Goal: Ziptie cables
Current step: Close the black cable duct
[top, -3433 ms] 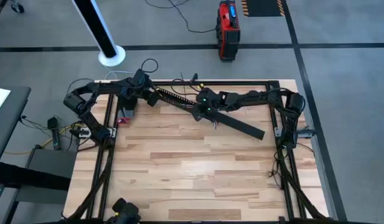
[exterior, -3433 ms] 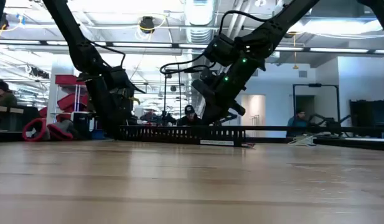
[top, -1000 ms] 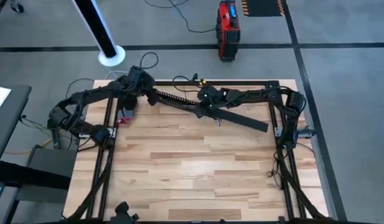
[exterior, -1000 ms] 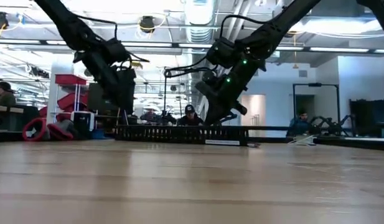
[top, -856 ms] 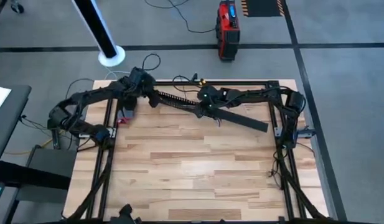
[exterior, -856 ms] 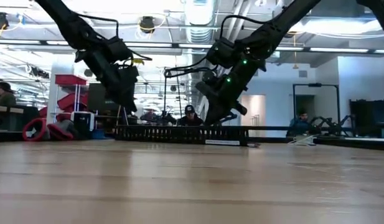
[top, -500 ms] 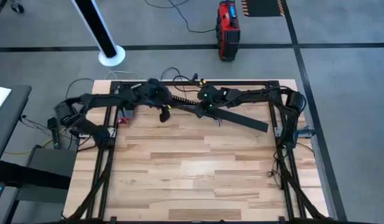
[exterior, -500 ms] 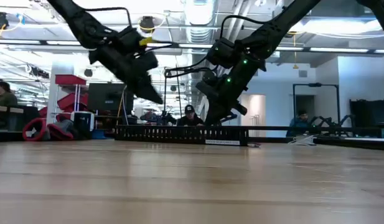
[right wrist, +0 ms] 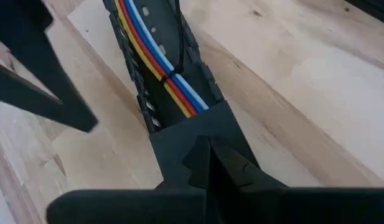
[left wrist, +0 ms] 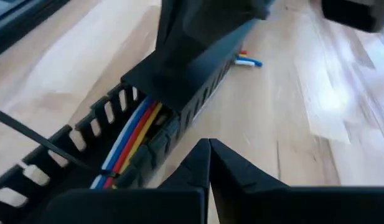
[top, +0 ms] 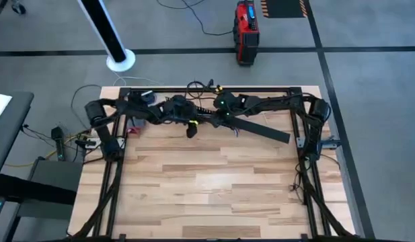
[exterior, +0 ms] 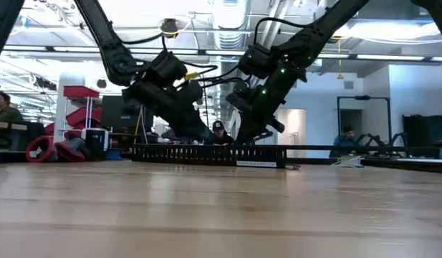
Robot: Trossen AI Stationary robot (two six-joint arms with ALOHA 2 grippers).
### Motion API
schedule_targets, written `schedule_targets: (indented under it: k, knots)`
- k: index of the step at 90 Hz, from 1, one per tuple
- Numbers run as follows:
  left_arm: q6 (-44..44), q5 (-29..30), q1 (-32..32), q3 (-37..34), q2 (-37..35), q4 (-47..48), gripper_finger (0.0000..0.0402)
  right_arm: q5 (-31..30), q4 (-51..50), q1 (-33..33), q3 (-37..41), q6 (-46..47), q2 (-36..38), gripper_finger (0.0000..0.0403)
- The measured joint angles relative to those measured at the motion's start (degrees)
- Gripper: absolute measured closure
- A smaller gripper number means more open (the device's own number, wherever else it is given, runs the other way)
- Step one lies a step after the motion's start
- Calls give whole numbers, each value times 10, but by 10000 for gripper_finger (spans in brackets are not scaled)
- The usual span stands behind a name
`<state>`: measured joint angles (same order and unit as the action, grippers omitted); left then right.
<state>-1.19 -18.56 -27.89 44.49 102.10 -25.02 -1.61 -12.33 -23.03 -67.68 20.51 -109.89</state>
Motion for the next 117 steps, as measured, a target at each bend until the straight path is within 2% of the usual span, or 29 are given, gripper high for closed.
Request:
schedule_targets:
  k: [22, 56, 117]
  knots:
    - [4, 33, 0, 0, 19, -15, 401, 1, 3, 1, 0, 4, 0, 403]
    - [14, 51, -2, 23, 48, -16, 402, 7, 11, 2, 0, 11, 0, 403]
    - [15, 53, -9, 45, 72, -17, 402, 3, 25, -2, -2, 6, -4, 403]
